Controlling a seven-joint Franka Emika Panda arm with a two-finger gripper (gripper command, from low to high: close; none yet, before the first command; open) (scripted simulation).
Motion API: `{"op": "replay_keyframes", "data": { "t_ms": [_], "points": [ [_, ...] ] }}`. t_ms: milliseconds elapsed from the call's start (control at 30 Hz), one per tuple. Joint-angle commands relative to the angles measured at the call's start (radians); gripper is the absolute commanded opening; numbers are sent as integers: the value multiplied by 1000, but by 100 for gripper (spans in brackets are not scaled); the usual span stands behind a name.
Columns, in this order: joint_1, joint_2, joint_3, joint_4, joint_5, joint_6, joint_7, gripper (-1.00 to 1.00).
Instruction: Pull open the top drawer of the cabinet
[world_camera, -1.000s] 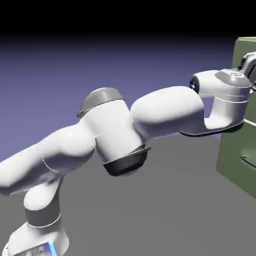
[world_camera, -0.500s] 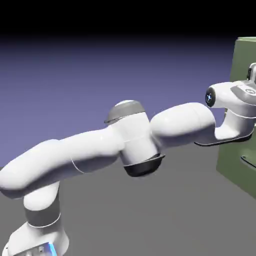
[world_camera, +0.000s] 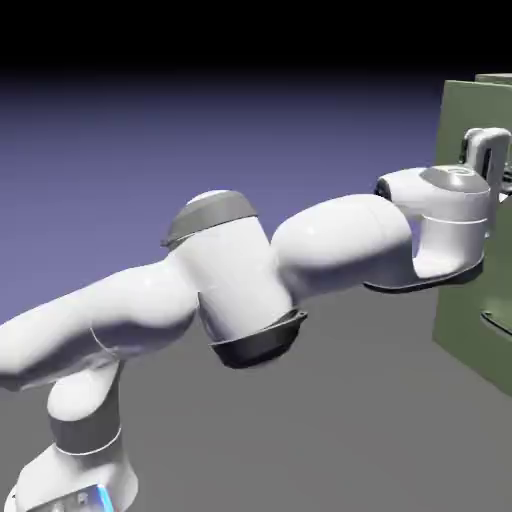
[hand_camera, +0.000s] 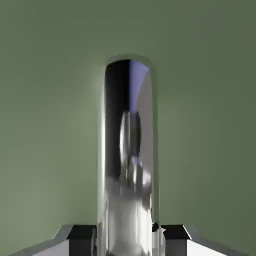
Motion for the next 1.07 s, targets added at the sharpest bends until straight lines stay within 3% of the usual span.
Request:
{"op": "replay_keyframes", "data": {
  "t_ms": [0, 267, 633, 867, 1033],
  "points": [
    [-30, 5, 16, -36, -6, -10, 11, -100],
    [-273, 49, 144, -308, -45, -64, 110, -100],
    [-321, 352, 81, -283, -202, 26, 560, -100],
    [-453, 166, 228, -438, -93, -45, 292, -100],
    [-563, 272, 285, -487, -161, -17, 473, -100]
  ]
}}
